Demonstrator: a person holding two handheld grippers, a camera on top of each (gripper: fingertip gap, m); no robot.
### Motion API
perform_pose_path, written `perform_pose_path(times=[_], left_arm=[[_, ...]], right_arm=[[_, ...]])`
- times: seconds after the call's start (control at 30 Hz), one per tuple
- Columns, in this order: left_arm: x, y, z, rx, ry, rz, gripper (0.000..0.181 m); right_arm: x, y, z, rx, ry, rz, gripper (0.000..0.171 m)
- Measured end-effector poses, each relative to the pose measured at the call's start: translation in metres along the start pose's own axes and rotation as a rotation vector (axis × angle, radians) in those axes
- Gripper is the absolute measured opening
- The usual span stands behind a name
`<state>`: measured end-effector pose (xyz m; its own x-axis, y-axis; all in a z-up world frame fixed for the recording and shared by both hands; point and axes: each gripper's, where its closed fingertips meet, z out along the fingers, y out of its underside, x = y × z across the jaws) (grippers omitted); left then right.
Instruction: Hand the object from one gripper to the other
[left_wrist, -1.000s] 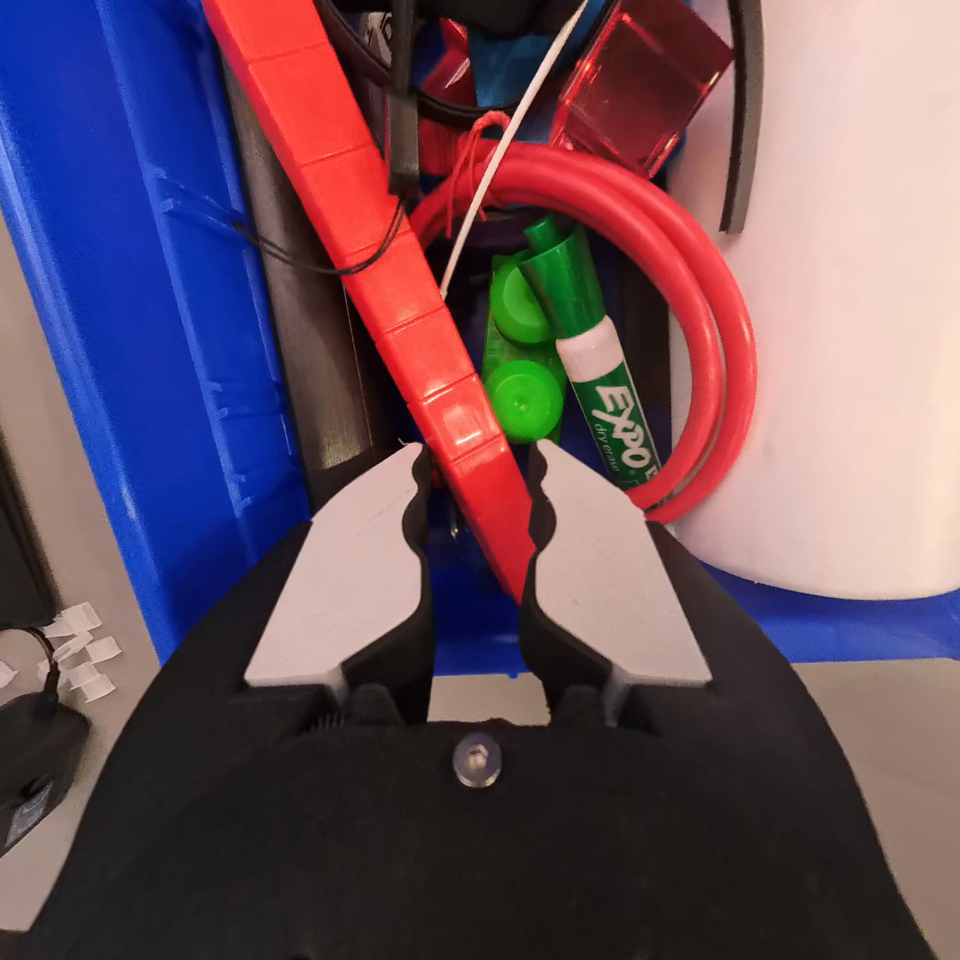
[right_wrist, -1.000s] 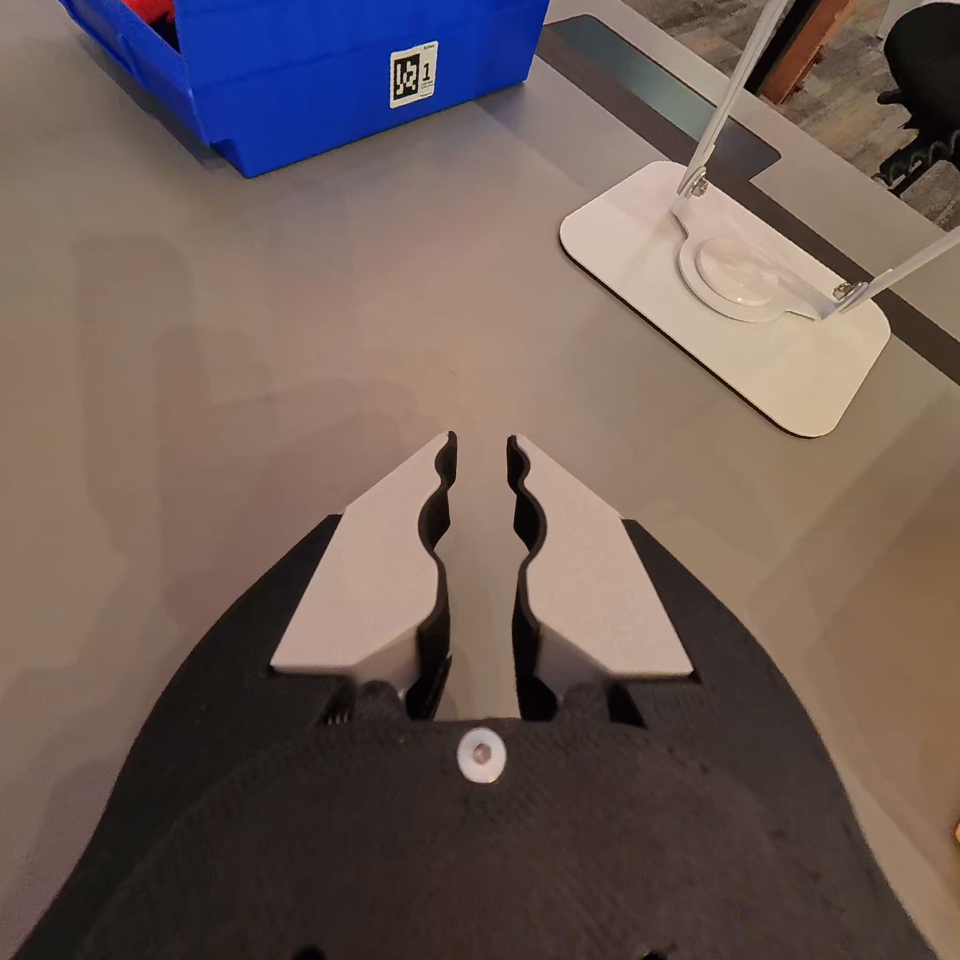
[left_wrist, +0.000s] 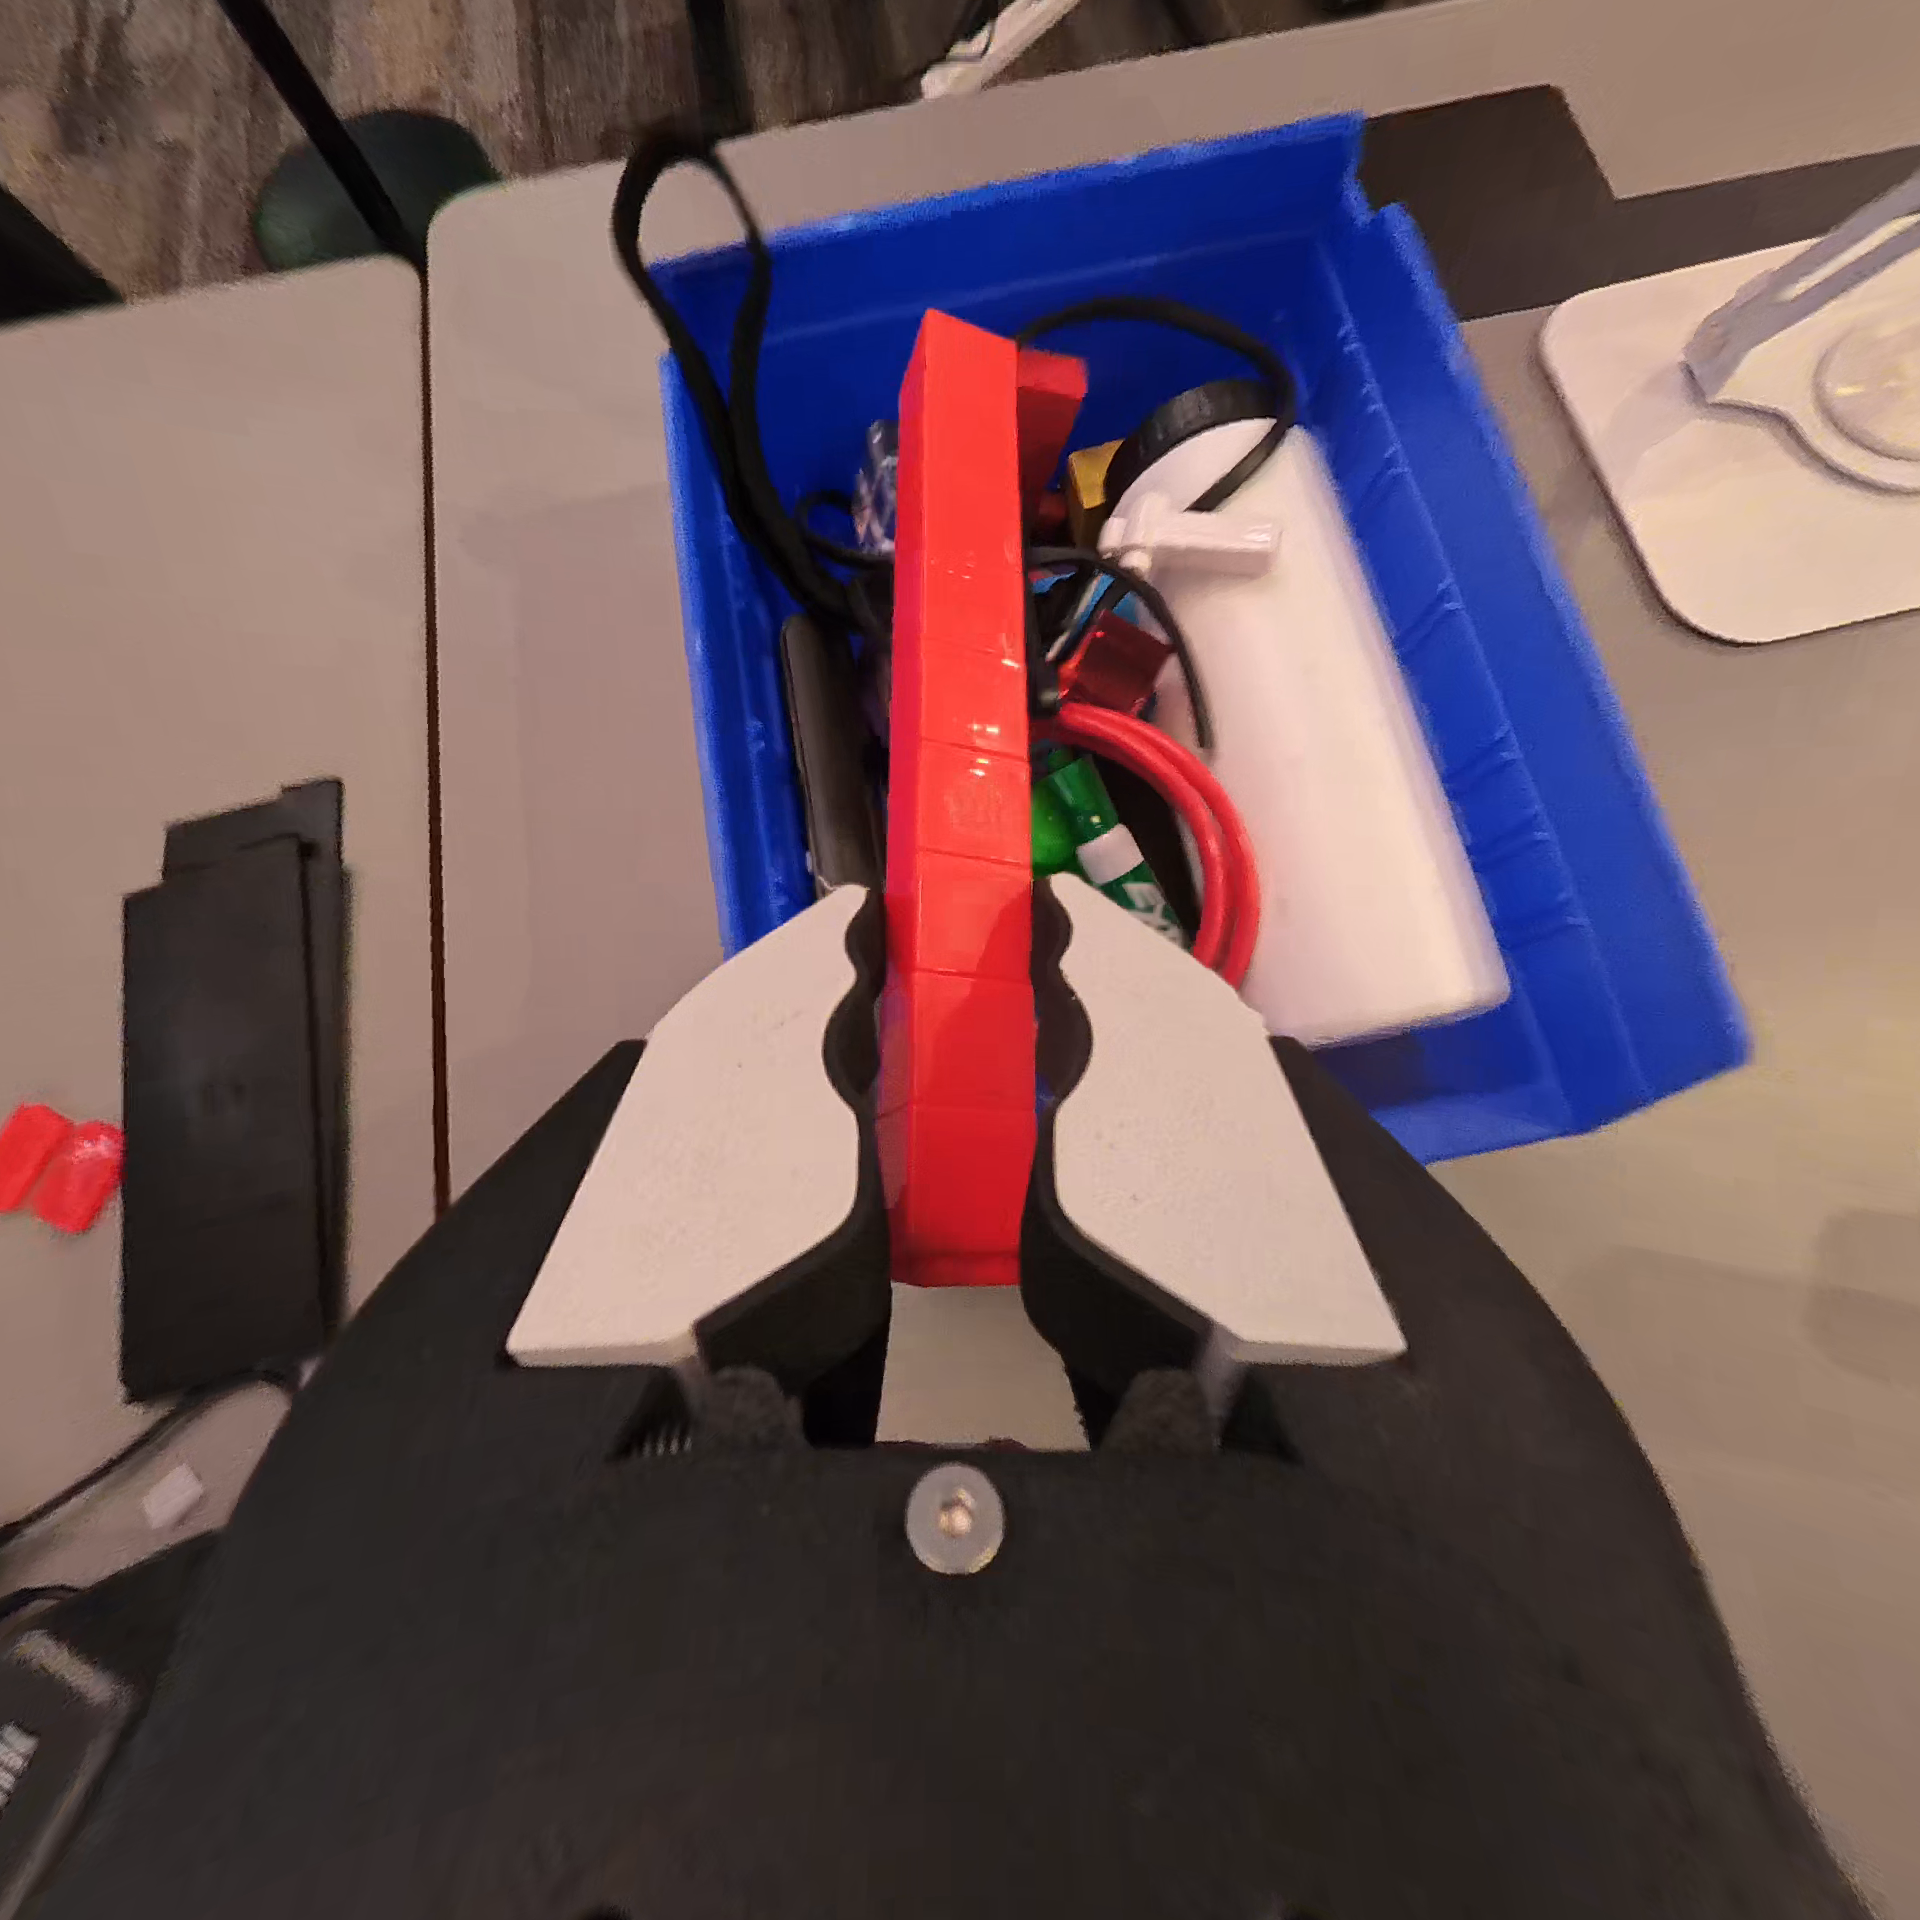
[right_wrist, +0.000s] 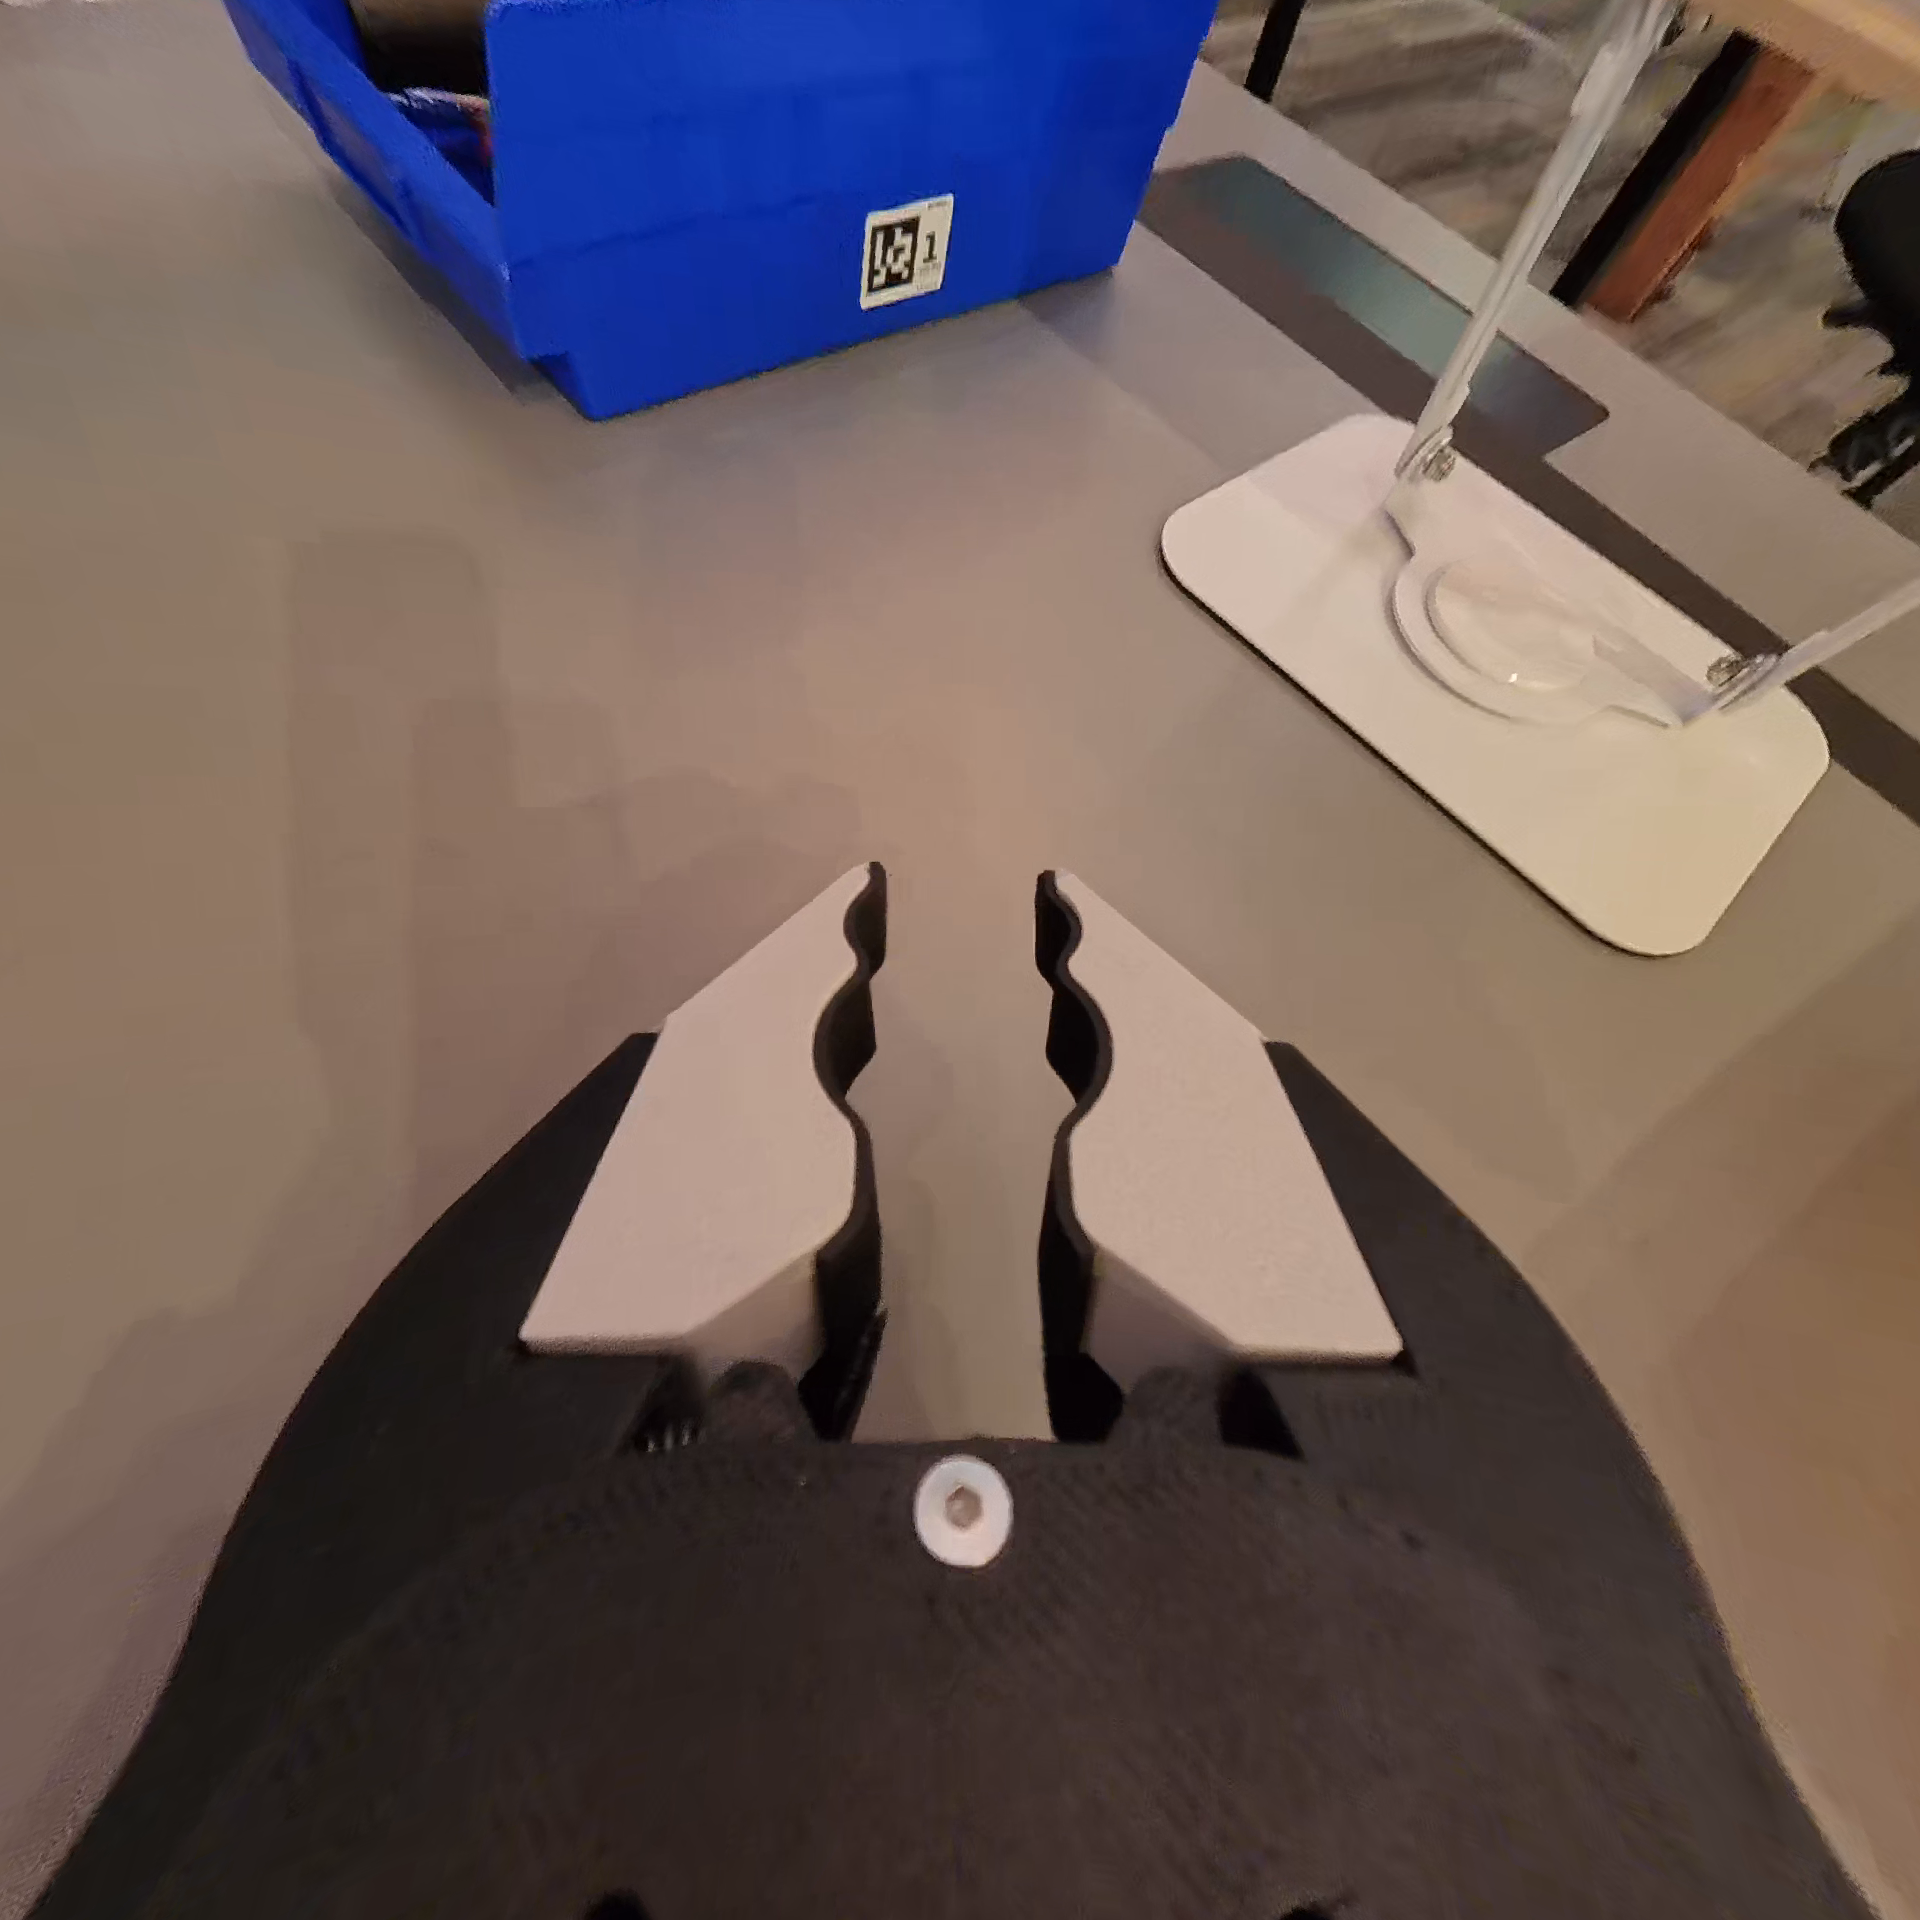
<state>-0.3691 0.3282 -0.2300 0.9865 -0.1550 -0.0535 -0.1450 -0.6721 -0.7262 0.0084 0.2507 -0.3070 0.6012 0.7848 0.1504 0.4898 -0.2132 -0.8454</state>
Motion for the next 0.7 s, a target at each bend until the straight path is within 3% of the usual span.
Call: perform_pose_path(times=[0.27, 0.43, 0.7], left_arm=[[0.063, -0.030, -0.054, 0.082, 0.079, 0.279, 0.026], [0.121, -0.037, -0.080, 0.104, 0.201, 0.463, 0.026], [0.221, -0.015, -0.083, -0.009, 0.339, 0.747, 0.026]], right_arm=[[-0.011, -0.052, -0.019, 0.211, -0.027, -0.142, 0.074], [-0.032, -0.075, -0.032, 0.277, -0.092, -0.307, 0.080], [-0.031, -0.105, -0.047, 0.245, 0.091, -0.657, 0.079]])
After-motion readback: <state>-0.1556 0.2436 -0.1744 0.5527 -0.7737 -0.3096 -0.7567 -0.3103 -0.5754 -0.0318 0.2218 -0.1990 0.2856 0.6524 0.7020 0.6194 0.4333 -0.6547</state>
